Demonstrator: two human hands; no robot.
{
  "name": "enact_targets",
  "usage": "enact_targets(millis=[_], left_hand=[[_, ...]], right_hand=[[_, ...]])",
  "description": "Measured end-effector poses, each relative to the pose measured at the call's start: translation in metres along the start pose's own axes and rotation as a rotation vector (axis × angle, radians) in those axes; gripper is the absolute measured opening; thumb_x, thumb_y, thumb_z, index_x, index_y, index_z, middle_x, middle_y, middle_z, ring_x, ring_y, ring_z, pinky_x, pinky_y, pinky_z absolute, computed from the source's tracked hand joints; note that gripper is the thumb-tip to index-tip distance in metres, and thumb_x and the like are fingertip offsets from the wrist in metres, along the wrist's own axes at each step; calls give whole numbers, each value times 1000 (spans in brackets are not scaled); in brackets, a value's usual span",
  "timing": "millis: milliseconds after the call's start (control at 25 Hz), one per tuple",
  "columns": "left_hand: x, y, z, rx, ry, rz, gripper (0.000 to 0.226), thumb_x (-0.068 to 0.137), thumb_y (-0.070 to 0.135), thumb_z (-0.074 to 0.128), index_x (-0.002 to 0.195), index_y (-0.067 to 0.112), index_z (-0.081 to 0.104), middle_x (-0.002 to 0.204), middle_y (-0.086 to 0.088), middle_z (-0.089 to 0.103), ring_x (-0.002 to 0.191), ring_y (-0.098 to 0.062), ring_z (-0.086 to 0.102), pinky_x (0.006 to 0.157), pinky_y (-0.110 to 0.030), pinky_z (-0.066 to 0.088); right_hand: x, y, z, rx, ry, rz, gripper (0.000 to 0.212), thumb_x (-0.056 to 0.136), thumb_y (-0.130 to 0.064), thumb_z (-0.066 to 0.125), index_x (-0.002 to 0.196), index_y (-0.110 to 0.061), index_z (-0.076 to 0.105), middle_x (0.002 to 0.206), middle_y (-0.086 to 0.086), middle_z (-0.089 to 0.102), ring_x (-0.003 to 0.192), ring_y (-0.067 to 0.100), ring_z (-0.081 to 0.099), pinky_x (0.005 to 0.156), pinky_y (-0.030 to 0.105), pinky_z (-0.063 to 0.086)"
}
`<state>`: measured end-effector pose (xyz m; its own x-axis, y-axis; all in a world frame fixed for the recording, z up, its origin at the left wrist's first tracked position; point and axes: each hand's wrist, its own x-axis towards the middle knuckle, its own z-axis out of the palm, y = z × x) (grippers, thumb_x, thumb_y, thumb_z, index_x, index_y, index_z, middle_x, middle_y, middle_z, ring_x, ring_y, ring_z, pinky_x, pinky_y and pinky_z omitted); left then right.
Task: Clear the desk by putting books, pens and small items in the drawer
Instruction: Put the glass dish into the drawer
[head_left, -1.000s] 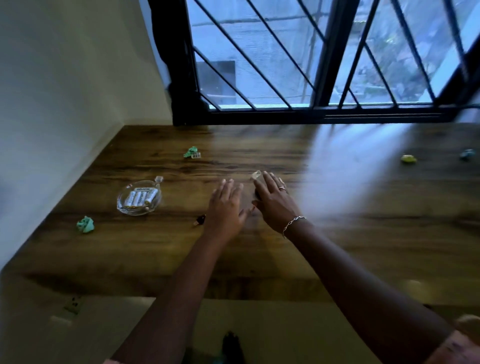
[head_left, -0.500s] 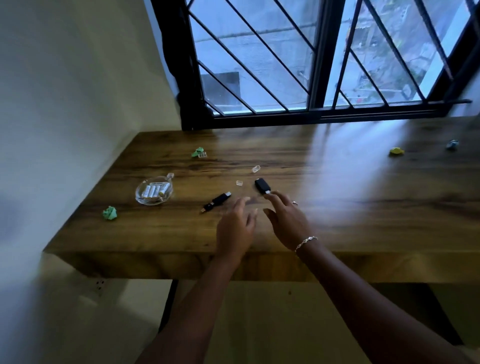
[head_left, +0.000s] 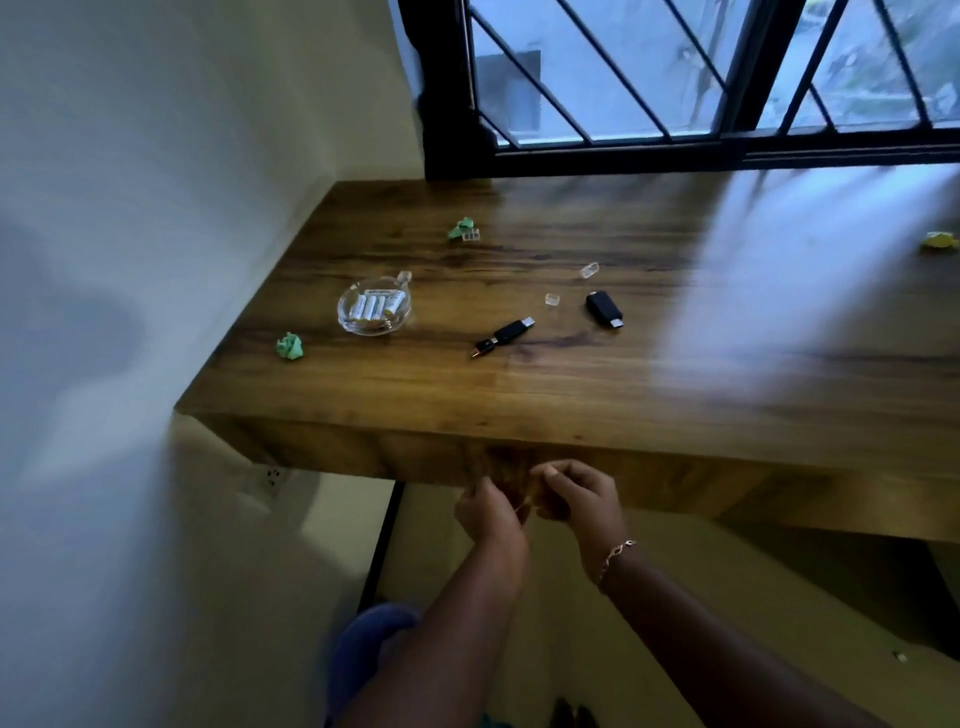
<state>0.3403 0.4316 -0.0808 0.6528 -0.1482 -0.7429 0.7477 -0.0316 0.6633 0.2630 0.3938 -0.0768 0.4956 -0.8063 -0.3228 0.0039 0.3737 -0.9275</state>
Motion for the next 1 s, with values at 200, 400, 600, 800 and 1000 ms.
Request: enact_targets(millis=[200,400,600,800,1000], left_hand=[[58,8,-23,-167,-74,-254,49,97,40,39,121,0,55,83,-10,54,76,-22,52,72,-32,46],[90,8,-25,-258,-140,-285,75,93,62,24,133,2,43,108,-14,53,109,-27,45,104,-39,34],[107,6,-37,-347,-268,-260,79,92,65,12,144,8,30,150,-12,33,139,-25,29,115,-43,18],[110,18,-43,-461,-289,-198,76,91,66,14,140,13,36,149,-11,34,137,-29,32,114,-45,19],[108,14,-52,-523,-261,-214,78,88,71,19,142,15,34,147,-16,35,132,-35,38,110,-48,32]], right_hand=[[30,48,12,375,173,550,22,91,5,38,77,-1,54,48,7,63,64,23,55,43,19,52],[57,68,15,511,323,580,22,89,5,43,72,-6,52,47,7,56,59,18,46,41,18,49],[65,81,17,581,356,538,30,82,16,40,71,-10,52,44,0,60,64,17,48,49,22,50],[64,88,19,604,351,500,32,80,20,39,70,-8,52,41,-2,60,65,18,50,47,19,52],[50,99,18,603,362,501,31,80,20,40,69,-7,54,49,2,62,67,18,52,46,19,51]])
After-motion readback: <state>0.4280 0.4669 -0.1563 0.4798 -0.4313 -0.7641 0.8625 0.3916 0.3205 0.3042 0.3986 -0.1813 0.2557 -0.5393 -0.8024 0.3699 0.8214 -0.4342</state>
